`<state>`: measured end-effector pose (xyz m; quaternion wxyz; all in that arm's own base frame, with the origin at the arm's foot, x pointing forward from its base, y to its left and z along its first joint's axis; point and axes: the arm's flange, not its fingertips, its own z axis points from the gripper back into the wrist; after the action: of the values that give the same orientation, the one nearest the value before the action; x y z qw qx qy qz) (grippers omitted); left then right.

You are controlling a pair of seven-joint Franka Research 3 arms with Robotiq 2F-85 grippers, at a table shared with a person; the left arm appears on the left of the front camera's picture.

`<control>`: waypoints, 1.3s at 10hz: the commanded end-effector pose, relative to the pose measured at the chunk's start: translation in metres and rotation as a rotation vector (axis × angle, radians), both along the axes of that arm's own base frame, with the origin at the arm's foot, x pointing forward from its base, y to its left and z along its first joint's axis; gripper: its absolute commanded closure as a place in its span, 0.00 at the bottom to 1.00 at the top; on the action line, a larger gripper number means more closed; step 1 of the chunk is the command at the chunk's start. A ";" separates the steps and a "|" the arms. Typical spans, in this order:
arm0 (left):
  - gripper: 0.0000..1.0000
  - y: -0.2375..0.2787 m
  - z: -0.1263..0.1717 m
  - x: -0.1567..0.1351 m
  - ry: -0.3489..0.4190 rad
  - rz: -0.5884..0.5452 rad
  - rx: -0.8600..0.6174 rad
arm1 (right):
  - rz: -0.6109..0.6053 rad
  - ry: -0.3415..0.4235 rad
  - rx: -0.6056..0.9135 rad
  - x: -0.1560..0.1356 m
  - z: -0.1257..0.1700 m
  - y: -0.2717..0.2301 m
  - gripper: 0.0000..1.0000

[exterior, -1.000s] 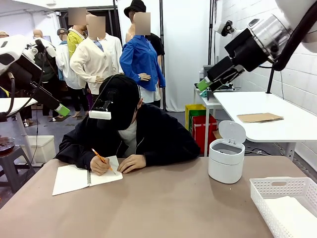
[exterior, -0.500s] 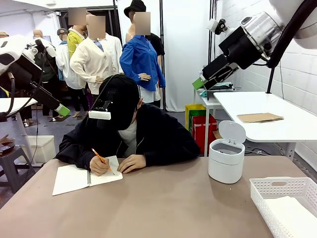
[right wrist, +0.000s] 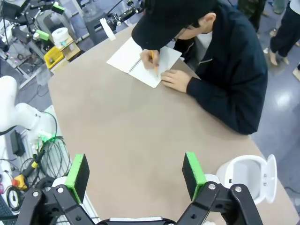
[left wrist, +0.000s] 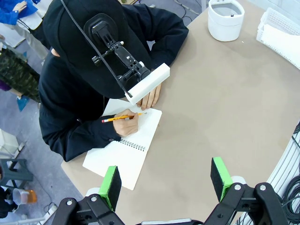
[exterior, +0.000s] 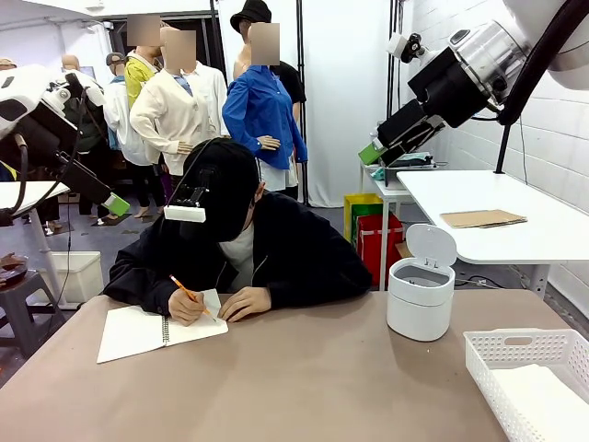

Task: Sort the paper based on its condition.
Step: If a person hands you a paper, place it in the Organizing basket , and if it's crumpled, put it in the Trash can.

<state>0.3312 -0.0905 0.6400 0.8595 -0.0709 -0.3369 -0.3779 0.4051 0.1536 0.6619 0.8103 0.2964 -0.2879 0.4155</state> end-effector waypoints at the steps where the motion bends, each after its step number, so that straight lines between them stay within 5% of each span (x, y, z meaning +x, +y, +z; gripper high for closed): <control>1: 0.00 0.001 -0.001 -0.001 0.003 0.007 0.009 | -0.008 0.000 0.006 -0.003 -0.004 0.000 0.00; 8: 0.00 0.001 -0.001 -0.001 0.003 0.007 0.009 | 0.053 0.078 -0.080 0.032 0.020 0.019 0.00; 13: 0.00 0.001 -0.001 -0.001 0.003 0.007 0.009 | 0.107 0.017 -0.154 0.042 0.021 0.043 0.00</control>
<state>0.3312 -0.0905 0.6400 0.8595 -0.0709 -0.3368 -0.3779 0.4444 0.1946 0.6799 0.8091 0.2684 -0.2326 0.4683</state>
